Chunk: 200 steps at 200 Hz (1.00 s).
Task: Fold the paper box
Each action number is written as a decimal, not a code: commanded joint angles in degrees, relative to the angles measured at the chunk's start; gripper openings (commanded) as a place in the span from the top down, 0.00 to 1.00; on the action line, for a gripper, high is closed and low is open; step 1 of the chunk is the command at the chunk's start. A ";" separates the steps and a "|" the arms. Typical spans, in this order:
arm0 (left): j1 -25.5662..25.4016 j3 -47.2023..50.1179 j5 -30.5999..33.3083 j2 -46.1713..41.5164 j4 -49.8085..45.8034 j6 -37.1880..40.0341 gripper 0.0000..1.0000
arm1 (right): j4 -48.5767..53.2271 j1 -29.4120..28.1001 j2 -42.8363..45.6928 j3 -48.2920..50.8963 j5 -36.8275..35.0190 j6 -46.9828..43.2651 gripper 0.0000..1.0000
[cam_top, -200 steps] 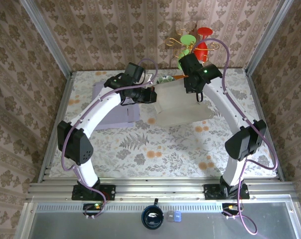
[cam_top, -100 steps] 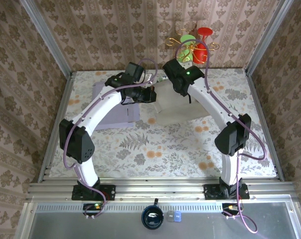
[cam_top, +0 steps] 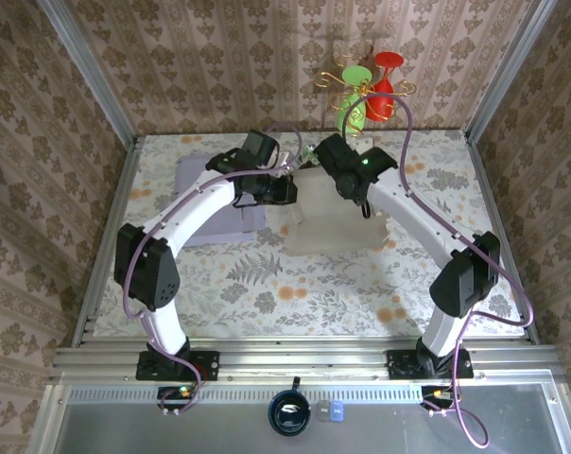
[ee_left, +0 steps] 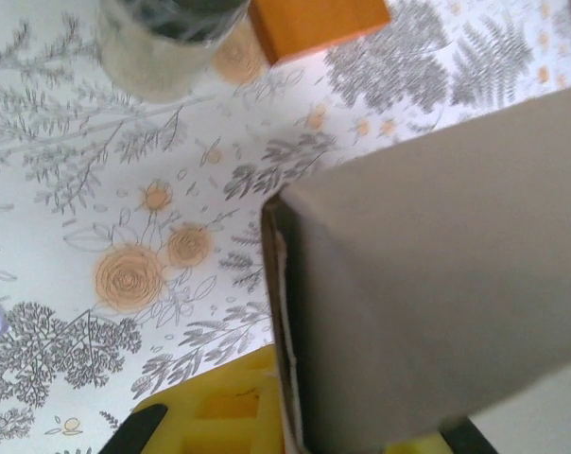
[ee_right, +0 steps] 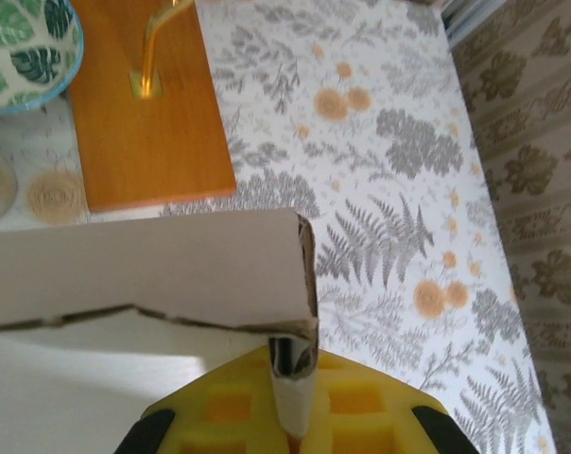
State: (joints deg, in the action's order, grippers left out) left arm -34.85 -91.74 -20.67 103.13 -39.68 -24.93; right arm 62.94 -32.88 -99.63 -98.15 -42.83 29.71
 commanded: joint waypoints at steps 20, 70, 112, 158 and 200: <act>-1.21 7.25 6.15 0.95 7.62 -2.09 0.88 | -2.47 -1.29 0.03 8.54 -0.16 11.68 1.00; -2.49 14.28 11.82 4.43 13.77 -3.90 0.87 | -4.00 -2.54 -2.29 14.29 1.22 18.49 1.00; -2.81 17.64 12.49 7.33 17.69 -5.17 0.83 | -4.60 -2.62 -4.50 15.86 2.22 19.48 1.00; -3.03 19.13 12.29 7.26 18.47 -6.09 0.79 | -4.04 -2.62 -4.93 15.97 1.56 19.98 1.00; -3.47 20.45 11.09 6.17 18.59 -7.48 0.72 | -3.87 -2.71 -4.79 15.63 1.39 20.12 1.00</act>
State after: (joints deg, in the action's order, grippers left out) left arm -37.87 -73.32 -11.27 109.67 -18.98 -31.16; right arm 57.98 -35.64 -104.12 -82.13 -38.33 47.13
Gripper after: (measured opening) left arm 0.267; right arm 0.070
